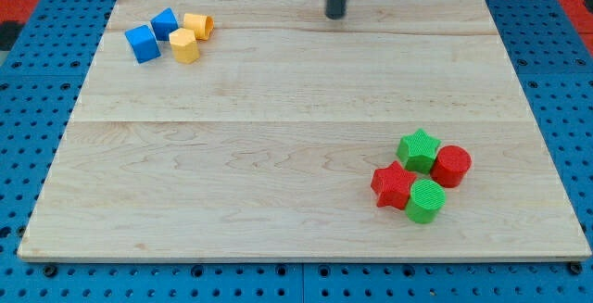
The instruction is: Separate the hexagon from the yellow heart
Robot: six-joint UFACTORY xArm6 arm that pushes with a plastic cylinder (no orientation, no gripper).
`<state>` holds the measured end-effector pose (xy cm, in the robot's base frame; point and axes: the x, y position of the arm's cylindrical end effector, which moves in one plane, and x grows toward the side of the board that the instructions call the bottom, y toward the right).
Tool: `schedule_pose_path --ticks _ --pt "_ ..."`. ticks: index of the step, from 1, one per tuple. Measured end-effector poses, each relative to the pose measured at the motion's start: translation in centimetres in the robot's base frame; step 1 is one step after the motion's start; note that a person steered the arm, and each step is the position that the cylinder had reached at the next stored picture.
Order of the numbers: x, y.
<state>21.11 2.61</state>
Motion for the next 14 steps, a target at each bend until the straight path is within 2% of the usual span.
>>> schedule_pose_path --ticks 1,3,4,5,7,8,11,13,14 --pt "-1.9 -5.2" --pt "-1.9 -19.6" --pt "-0.7 -23.5" --pt "3.7 -22.8" --pt "8.8 -22.6" --pt "11.1 -20.9" --pt "12.3 -4.1" --pt "16.4 0.2" --pt "16.4 7.7"
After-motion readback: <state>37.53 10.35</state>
